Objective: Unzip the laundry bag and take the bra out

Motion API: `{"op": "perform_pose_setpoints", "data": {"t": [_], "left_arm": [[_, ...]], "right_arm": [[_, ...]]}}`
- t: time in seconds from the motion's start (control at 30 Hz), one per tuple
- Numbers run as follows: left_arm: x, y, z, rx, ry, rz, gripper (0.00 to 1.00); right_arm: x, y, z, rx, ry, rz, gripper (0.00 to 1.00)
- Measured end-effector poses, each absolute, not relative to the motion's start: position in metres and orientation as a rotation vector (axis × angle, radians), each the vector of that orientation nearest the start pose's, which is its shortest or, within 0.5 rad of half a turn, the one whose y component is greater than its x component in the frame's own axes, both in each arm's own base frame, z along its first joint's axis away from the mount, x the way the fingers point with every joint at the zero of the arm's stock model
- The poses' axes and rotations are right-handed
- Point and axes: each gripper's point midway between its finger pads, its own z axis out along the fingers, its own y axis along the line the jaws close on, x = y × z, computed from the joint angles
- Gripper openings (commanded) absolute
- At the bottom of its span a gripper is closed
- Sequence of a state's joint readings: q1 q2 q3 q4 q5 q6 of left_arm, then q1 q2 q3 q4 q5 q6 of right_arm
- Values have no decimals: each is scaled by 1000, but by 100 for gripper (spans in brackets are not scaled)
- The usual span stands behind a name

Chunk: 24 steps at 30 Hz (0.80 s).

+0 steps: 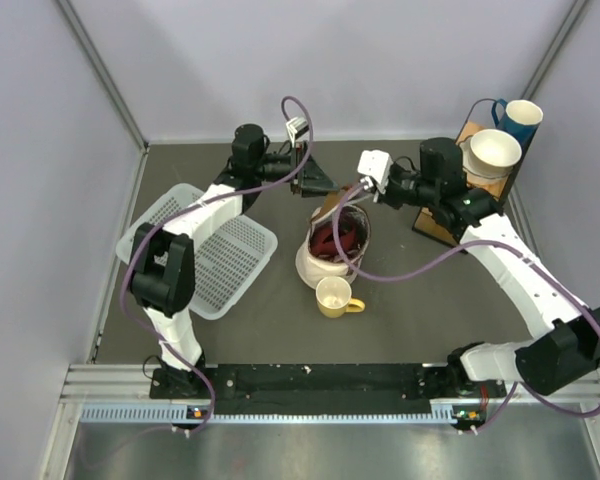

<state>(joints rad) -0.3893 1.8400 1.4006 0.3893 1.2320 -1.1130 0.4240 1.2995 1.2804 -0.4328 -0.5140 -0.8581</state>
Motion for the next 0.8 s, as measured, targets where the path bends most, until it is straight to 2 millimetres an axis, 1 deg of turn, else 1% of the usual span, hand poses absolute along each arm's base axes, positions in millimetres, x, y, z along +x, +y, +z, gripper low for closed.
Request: {"op": "perform_pose_setpoints", "data": {"t": [0.07,0.1,0.17,0.2,0.23,0.3,0.33,0.4,0.43,0.47,0.53,0.6,0.7,0.8], "left_arm": [[344,-329,298,450,2022,-1957,54],[351,-326,299,431,2021,-1927,56],[365,-315,299,360,2026,-1861,65],[368,-312,300,334,2029,-1836,68],[381,-294,299,255,2030,-1780,69],[399,-261,301,125,2032,-1661,69],[404,-248,303,87,2032,-1611,69],[412,-218,312,12,2024,-1477,69],[411,-208,319,3,2018,-1427,68],[408,-204,326,10,2009,-1387,68],[395,-203,341,59,1991,-1340,68],[382,-205,351,108,1979,-1314,66],[369,-207,353,157,1989,-1295,63],[364,-207,344,169,2028,-1277,63]], "right_arm": [[342,216,297,-1352,1435,260,0],[343,214,301,-1309,1479,269,0],[346,210,308,-1214,1573,288,0],[349,208,312,-1168,1625,297,0],[354,206,317,-1104,1693,308,0],[364,204,324,-996,1794,320,0],[369,203,326,-935,1847,325,0],[373,201,324,-846,1945,338,0],[375,202,322,-805,1989,349,0],[375,202,319,-768,2033,358,0],[371,203,311,-703,2115,376,0],[363,205,304,-651,2193,395,0],[353,209,301,-583,2274,427,0],[346,207,305,-512,2320,436,0]]}}
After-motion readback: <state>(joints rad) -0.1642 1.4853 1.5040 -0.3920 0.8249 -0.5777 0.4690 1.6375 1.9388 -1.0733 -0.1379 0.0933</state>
